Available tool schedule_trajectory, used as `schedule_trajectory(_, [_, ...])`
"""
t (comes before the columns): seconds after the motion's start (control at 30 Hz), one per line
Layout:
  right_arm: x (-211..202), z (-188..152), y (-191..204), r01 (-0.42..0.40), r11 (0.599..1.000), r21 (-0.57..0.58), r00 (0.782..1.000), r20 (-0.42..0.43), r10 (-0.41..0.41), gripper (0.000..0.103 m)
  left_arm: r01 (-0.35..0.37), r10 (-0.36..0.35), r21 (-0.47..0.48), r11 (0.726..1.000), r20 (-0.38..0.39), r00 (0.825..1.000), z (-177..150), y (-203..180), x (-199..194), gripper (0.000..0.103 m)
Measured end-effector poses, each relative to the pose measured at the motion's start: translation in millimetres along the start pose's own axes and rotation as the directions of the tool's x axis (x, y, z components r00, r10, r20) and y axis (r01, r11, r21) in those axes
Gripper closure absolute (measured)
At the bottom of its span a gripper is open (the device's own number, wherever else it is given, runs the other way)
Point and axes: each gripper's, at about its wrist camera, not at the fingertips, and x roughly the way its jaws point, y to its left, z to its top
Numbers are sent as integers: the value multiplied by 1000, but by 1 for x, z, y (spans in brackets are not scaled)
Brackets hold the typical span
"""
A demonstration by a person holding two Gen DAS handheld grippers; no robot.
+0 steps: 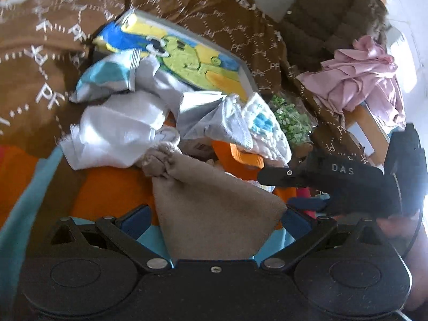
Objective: Organize soft objects
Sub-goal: 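Grasp the beige drawstring pouch with the left tool while the right tool grasps the striped towel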
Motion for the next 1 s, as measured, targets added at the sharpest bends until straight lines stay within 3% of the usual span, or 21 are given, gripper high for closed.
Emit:
schedule_trajectory(0.2, [10, 1, -8, -43, 998, 48, 999, -28, 45, 0, 18, -22, -116, 993, -35, 999, 1, 17, 8, 1])
schedule_trajectory(0.33, [17, 0, -6, -74, 995, 65, 996, -39, 76, 1, 46, -56, -318, 947, -23, 998, 4, 44, 10, 1])
schedule_trajectory(0.4, [20, 0, -5, -85, 994, 72, 995, -44, 88, 2, 42, -59, -375, 926, -32, 998, 5, 53, 13, 2])
schedule_trajectory(0.67, [33, -3, -3, -88, 990, 107, 993, -64, 95, 13, 52, -76, -431, 901, -39, 996, 6, 65, 26, 4])
schedule_trajectory(0.83, [37, -6, -5, -73, 991, 116, 995, -58, 80, 24, 31, -56, -390, 920, -54, 997, 4, 62, 25, 22])
schedule_trajectory(1.0, [35, -10, -2, -26, 996, 85, 999, -43, 29, 46, 18, -48, -377, 926, -70, 996, 1, 61, 26, 56])
